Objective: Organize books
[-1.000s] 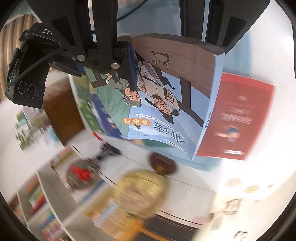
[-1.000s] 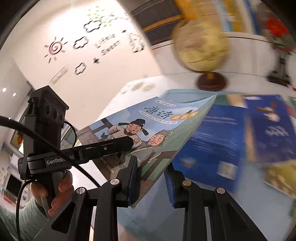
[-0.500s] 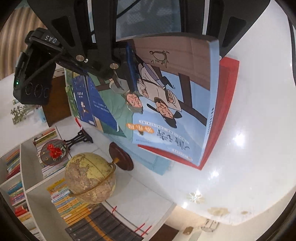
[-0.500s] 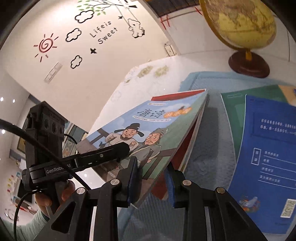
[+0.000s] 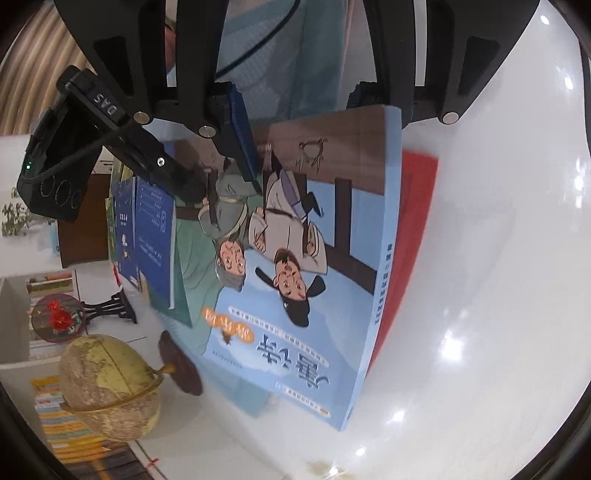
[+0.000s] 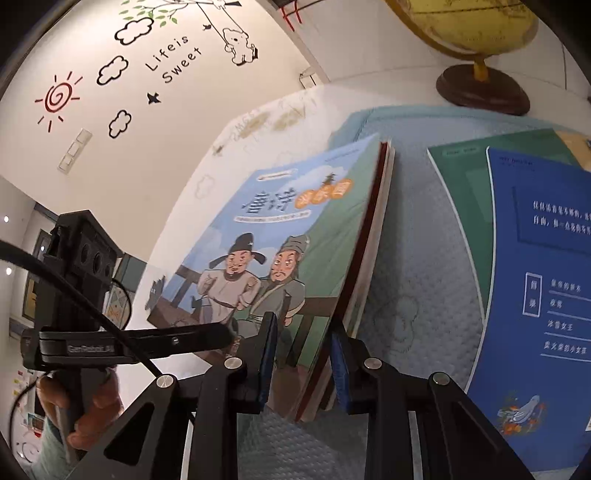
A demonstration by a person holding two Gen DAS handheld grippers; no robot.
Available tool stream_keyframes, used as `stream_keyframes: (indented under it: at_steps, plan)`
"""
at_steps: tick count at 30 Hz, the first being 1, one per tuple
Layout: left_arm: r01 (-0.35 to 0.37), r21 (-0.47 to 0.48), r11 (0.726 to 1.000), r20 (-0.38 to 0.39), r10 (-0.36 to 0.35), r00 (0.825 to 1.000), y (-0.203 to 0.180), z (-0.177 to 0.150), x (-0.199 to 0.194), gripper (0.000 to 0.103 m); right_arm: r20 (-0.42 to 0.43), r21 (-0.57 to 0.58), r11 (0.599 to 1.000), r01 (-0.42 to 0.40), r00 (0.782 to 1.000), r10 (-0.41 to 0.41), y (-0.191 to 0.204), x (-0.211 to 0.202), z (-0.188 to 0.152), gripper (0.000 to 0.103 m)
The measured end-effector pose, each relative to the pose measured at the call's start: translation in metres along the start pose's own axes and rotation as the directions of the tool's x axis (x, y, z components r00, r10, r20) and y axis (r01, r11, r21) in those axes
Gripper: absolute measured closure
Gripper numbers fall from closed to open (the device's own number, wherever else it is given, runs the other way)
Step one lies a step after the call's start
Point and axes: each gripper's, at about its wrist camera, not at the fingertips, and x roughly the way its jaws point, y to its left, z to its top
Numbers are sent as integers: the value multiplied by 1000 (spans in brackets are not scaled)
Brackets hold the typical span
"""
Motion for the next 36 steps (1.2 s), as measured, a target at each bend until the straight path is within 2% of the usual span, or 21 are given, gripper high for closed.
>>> stream_keyframes:
  at_steps: [5, 10, 16, 19, 20, 21, 22, 23, 25, 27, 28, 29, 30, 32, 34, 36]
  plan:
    - [-62, 14, 998, 7, 62, 998, 2, -6, 0, 64, -1, 9, 1000, -1, 1000, 1, -1, 4, -1, 75]
    - [-72, 73, 995, 7, 72, 997, -14, -1, 7, 65, 27, -16, 999, 34, 999, -33, 1, -4, 1, 75]
    - [-83, 98, 992, 0, 84, 996, -20, 4, 13, 64, 5, -8, 999, 35, 999, -35, -7, -4, -10, 75]
    - [-151, 97, 984, -9, 152, 988, -21, 2, 11, 59, -6, -29, 999, 29, 1000, -29, -2, -4, -17, 75]
    - [-196, 106, 975, -13, 199, 980, -22, 0, 9, 53, -11, -32, 999, 23, 1000, -23, -1, -3, -18, 75]
    - [-263, 119, 957, -19, 267, 963, -23, -2, 9, 41, -17, -39, 999, 23, 1000, -24, 2, -3, -21, 75]
    - [-332, 133, 934, -26, 338, 941, -24, -3, 9, 36, -16, -46, 999, 28, 999, -28, 4, -3, -23, 75]
    - [-426, 164, 890, -32, 436, 899, -26, -5, 10, 35, -15, -50, 998, 28, 999, -29, 5, -4, -25, 75]
    - [-504, 269, 821, -26, 529, 848, -36, -8, 17, 34, -21, -39, 999, 14, 1000, -15, 3, -3, -26, 75]
    - [-559, 379, 738, -2, 604, 797, -47, -13, 23, 34, -24, -29, 1000, 5, 1000, -6, 2, -3, -25, 75]
    - [-575, 400, 713, 15, 623, 782, -49, -15, 23, 34, -25, -30, 1000, 7, 1000, -8, 1, -3, -25, 75]
    - [-583, 415, 698, 29, 631, 776, -51, -16, 20, 34, -25, -32, 999, 9, 1000, -10, 2, -3, -24, 75]
    - [-586, 416, 695, 35, 631, 775, -50, -16, 16, 34, -19, -35, 999, 12, 1000, -13, 1, -6, -24, 75]
    - [-584, 391, 712, 55, 615, 786, -43, -10, 2, 34, -5, -32, 999, 17, 1000, -17, 0, -12, -22, 75]
    - [-572, 338, 747, 74, 585, 808, -32, 7, -13, 34, 12, -30, 999, 39, 999, -39, -5, -17, -19, 75]
    - [-555, 234, 798, 120, 543, 831, -18, 34, -30, 34, 15, -29, 997, 66, 998, -66, -9, -18, -15, 75]
